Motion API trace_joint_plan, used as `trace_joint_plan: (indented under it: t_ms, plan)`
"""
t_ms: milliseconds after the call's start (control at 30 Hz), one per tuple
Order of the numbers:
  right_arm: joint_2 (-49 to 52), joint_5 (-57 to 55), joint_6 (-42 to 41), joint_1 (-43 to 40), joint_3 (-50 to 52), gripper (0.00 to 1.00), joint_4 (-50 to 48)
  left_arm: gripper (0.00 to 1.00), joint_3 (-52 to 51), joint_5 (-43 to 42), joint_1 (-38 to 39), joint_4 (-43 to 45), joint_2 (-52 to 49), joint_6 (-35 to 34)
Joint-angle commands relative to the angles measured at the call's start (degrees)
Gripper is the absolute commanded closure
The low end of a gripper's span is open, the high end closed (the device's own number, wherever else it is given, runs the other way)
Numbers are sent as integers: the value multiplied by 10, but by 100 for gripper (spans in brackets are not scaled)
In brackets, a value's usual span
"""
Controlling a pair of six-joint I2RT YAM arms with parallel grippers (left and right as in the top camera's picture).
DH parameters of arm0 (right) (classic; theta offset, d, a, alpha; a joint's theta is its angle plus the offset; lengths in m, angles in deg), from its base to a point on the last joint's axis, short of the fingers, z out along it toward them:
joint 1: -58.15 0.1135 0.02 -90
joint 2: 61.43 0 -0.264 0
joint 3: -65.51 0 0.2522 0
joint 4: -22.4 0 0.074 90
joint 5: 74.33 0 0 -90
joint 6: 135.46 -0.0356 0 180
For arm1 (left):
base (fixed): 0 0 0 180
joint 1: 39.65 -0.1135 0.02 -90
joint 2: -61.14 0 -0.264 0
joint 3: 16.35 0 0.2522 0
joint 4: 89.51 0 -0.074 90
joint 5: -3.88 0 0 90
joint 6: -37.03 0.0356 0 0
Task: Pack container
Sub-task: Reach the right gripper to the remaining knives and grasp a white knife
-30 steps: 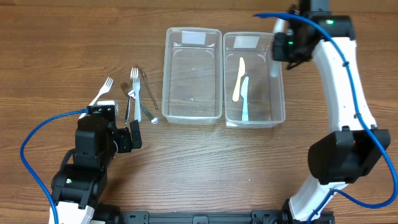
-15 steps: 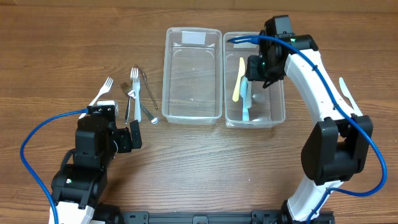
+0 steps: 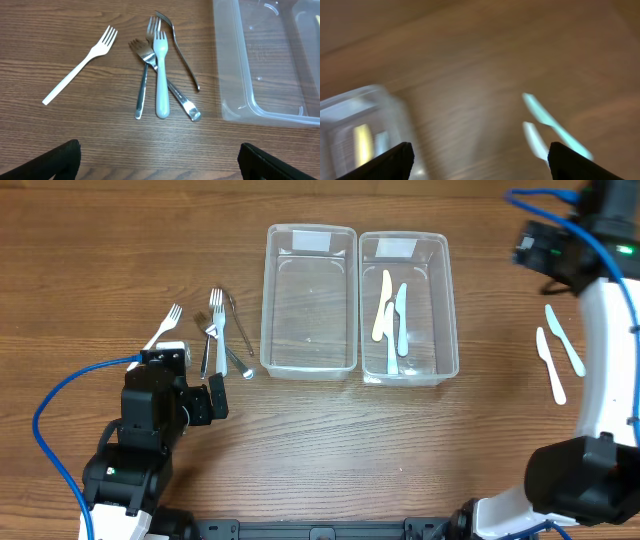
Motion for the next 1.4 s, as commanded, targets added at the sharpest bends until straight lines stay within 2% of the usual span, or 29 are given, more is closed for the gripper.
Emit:
trace_joint_plan:
  t_ms: [0, 33, 100, 333, 367, 567, 700, 800, 1033, 1200, 1367]
  plan:
    - [50, -22, 7, -76, 3, 12, 8, 0, 15, 2, -2, 1, -1, 11]
    - [64, -17, 26, -95, 3, 15, 9, 0, 15, 2, -2, 1, -1, 11]
    - [93, 6, 76, -126, 3, 27, 10, 0, 15, 2, -2, 1, -1, 11]
    - [148, 34, 181, -161, 3, 24, 15, 0, 15, 2, -2, 1, -1, 11]
    - [156, 43, 209, -161, 3, 28, 18, 0, 15, 2, -2, 1, -1, 11]
    - [196, 49, 268, -162, 3, 32, 19, 0, 15, 2, -2, 1, -1, 11]
    - [225, 48, 268, -162, 3, 32, 14, 0, 15, 2, -2, 1, -1, 11]
    - [237, 47, 268, -164, 3, 42, 24, 0, 15, 2, -2, 1, -1, 11]
    - [241, 49, 261, -166, 6, 44, 32, 0, 15, 2, -2, 1, -1, 11]
    - [241, 49, 248, -166, 43, 52, 15, 0, 15, 2, -2, 1, -1, 11]
    - [241, 42, 248, -166, 85, 53, 0, 0, 15, 2, -2, 1, -1, 11]
